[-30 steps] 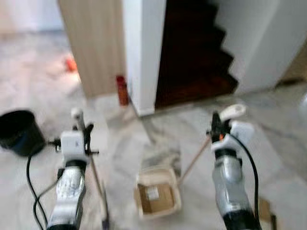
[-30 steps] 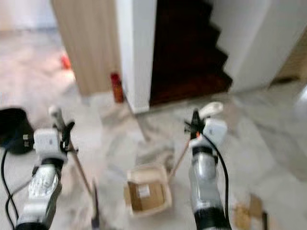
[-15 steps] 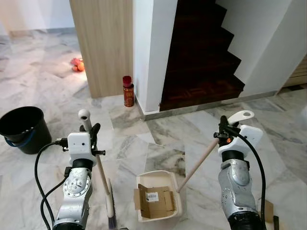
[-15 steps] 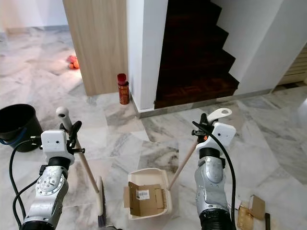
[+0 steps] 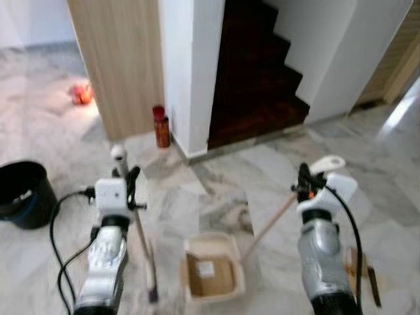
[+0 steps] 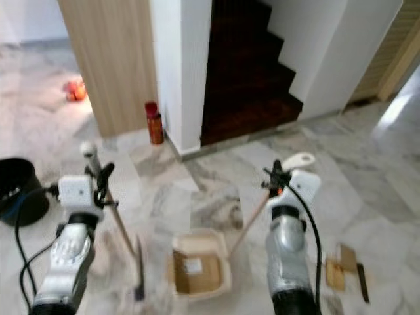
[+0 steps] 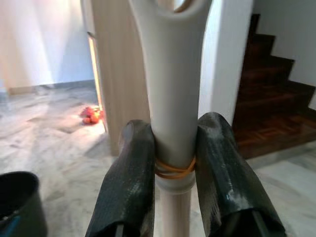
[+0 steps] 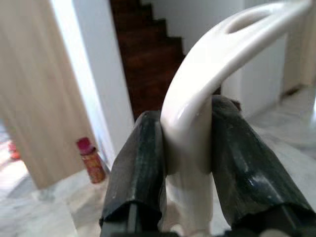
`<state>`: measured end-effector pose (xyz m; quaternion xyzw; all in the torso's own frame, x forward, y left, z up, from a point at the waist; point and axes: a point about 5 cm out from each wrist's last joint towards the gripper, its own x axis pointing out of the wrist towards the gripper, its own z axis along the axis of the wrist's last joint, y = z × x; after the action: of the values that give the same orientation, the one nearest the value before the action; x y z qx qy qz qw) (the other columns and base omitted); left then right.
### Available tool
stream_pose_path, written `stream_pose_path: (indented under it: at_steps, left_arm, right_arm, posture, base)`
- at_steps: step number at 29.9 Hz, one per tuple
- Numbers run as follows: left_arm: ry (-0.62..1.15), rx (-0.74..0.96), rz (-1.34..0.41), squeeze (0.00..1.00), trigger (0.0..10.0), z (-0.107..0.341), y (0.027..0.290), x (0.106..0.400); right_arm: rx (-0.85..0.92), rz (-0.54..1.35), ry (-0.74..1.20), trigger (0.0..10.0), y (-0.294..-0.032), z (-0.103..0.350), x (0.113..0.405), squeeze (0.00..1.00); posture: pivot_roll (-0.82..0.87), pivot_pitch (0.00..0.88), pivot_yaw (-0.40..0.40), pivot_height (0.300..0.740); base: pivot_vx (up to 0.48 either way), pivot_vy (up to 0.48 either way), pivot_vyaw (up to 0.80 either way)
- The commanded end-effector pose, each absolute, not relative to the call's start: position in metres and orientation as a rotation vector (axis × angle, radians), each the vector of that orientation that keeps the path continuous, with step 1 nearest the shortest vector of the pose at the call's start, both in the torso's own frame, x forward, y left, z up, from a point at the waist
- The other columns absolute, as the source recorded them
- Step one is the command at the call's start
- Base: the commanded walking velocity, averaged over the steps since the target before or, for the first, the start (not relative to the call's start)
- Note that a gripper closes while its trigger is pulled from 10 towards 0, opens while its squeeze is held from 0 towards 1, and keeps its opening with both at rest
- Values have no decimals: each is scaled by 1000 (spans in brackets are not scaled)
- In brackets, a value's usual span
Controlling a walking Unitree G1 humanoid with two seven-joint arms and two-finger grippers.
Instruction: Sweep floor
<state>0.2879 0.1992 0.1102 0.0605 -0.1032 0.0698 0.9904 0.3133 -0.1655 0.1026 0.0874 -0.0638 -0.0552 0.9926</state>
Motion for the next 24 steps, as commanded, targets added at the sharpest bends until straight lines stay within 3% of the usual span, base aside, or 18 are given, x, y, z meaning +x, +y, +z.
stream_pose_path:
  at_steps: [1, 24]
  left_arm:
    - [-249, 129, 121, 0, 10000, 120, 192, 292]
    - [-247, 128, 91, 0, 10000, 120, 186, 293]
  right_arm:
    - [203, -128, -182, 10000, -171, 115, 316, 0]
    - [206, -114, -176, 10000, -167, 113, 315, 0]
  posture:
    - [112, 0, -62, 740]
    - [107, 0, -49, 740]
  base:
    - [0, 442, 0]
    - [0, 444, 0]
